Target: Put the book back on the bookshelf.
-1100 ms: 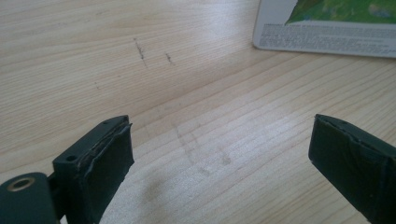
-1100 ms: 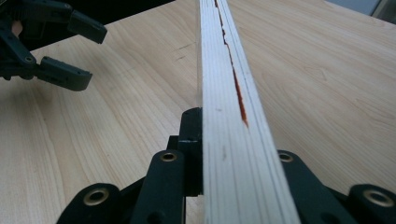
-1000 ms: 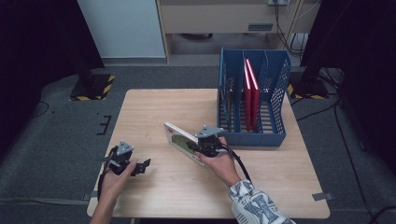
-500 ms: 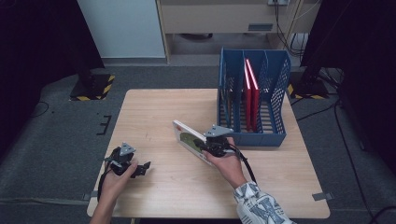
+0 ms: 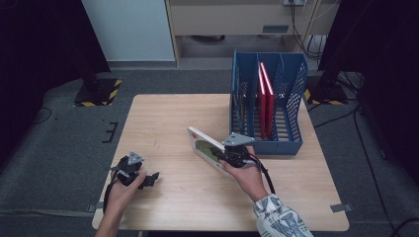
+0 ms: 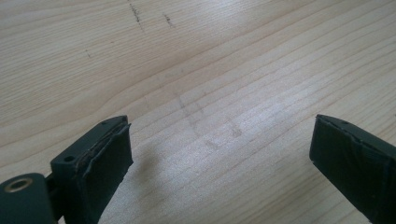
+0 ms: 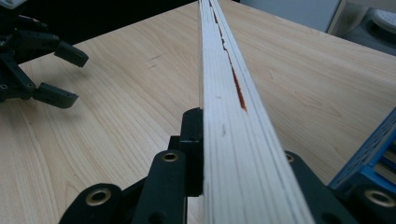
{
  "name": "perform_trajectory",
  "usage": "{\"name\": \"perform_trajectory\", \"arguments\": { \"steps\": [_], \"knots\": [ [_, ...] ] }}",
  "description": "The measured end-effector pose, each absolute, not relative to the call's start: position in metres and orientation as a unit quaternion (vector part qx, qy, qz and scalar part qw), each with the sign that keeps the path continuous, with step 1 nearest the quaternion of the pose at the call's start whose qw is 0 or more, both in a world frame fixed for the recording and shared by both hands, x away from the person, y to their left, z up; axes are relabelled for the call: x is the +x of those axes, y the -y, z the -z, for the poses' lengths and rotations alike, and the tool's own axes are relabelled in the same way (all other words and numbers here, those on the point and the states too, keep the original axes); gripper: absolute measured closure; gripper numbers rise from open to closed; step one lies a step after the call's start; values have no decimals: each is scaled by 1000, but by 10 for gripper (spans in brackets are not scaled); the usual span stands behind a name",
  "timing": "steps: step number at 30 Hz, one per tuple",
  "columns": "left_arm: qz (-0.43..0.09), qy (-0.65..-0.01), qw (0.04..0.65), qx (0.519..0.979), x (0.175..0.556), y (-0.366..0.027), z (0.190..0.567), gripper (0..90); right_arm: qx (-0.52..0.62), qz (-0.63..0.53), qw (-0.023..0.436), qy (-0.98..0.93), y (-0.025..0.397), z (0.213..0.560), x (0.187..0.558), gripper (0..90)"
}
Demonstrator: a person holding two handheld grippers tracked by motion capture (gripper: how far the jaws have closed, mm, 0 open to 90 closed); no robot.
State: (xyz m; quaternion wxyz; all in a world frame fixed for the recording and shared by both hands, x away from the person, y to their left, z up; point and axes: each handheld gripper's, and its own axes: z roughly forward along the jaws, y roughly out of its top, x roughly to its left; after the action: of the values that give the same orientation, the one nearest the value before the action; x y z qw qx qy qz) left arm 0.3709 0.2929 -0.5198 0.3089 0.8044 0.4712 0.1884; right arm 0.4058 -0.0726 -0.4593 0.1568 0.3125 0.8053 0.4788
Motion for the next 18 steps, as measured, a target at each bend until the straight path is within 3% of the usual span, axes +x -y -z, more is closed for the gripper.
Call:
{"name": "perform_trajectory", "arguments": {
  "steps": [18],
  "knots": [
    [-178, -477, 302, 806, 373, -293, 527, 46, 321, -492, 174, -790, 100, 439, 397, 756]
  ]
}}
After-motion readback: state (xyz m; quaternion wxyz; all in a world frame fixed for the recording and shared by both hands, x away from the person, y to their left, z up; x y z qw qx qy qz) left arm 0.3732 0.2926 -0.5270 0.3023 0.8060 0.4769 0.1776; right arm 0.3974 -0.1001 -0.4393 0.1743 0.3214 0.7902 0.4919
